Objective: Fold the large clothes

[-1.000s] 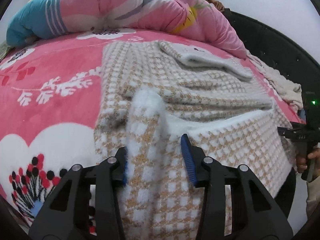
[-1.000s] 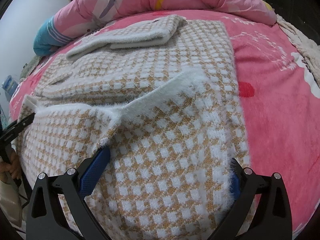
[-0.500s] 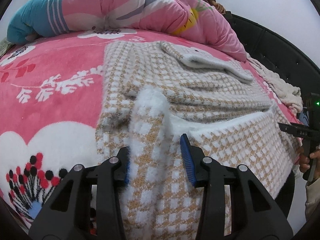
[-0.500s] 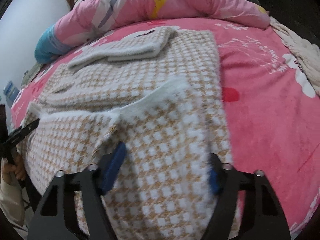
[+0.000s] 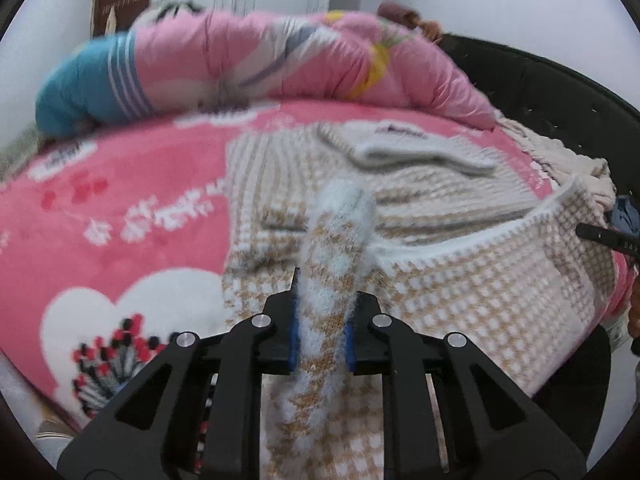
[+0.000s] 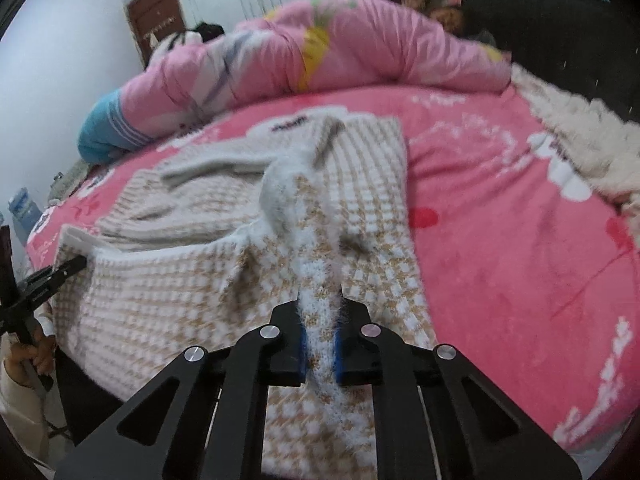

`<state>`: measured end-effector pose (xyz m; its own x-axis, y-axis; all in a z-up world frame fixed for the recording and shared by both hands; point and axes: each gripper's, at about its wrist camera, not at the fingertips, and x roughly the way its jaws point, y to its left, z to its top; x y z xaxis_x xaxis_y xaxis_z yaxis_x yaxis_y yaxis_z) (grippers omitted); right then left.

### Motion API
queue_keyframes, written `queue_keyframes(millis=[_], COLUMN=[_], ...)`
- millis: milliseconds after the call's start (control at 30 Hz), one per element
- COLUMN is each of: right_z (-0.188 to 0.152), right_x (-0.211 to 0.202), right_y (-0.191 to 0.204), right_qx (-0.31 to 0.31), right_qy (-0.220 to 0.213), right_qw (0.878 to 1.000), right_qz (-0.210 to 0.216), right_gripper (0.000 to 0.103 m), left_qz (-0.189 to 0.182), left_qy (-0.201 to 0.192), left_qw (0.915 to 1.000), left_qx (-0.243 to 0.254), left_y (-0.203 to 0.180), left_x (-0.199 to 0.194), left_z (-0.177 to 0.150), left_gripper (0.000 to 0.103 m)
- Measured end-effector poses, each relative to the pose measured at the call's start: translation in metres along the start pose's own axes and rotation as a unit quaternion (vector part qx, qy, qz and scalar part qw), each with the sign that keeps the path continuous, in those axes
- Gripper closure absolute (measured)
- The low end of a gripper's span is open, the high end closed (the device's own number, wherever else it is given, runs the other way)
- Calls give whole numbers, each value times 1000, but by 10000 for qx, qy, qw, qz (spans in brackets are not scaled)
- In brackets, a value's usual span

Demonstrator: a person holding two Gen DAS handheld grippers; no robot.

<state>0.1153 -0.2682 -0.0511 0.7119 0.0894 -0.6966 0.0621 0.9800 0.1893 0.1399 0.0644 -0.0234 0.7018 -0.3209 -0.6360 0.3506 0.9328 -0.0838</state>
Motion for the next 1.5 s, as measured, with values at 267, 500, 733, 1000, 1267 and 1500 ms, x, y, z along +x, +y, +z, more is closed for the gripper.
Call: queue_keyframes(millis=[267,500,733,1000,1267,1500], right_z=[-7,26,92,178,205,175], right_x=[-74,-97,-73,2,160,221], right_y=[10,13,13,4,-37,-120], right_qx=[88,-69,-205,-287,107,2160], right_qy=[-834,-1382,-1682,-1656,-488,525], right_qw=[9965,9903,9855,9857,9987,9660], right_qz=[43,94,118,92,-81,1324], right_gripper=[95,95,95,95,95,70], left_qz=[134,86,277,261,376,-290], left_qy=[-801,-1421,-1705,-1460,-90,668], left_qw=[9963,9891,9839,9888,9992,9830], left_qx=[271,364,469,144,-121,-1687], left_y=[-21,-29,-22,16,49,121], left_x=[-73,-96,-69,10,164,216], left_z=[2,46,99,173,199,173], left_gripper=[91,92,92,92,91,67])
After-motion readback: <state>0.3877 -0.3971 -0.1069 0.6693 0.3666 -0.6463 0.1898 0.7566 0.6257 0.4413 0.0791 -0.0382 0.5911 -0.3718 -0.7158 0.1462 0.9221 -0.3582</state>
